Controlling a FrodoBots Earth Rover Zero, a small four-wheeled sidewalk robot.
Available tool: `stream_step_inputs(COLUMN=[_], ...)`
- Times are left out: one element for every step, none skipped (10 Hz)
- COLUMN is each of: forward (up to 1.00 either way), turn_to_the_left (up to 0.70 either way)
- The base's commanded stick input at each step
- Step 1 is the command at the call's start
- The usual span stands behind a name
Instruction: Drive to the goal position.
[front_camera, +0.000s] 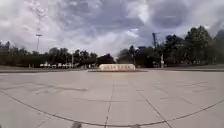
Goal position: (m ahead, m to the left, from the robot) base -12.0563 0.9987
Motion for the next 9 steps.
stream_step_inputs(forward=[0.06,0.06,0.06,0.06,0.06,0.06,0.06,0.06,0.06], turn_to_the_left=[0.0,0.0,0.0,0.0,0.0,0.0,0.0,0.0,0.0])
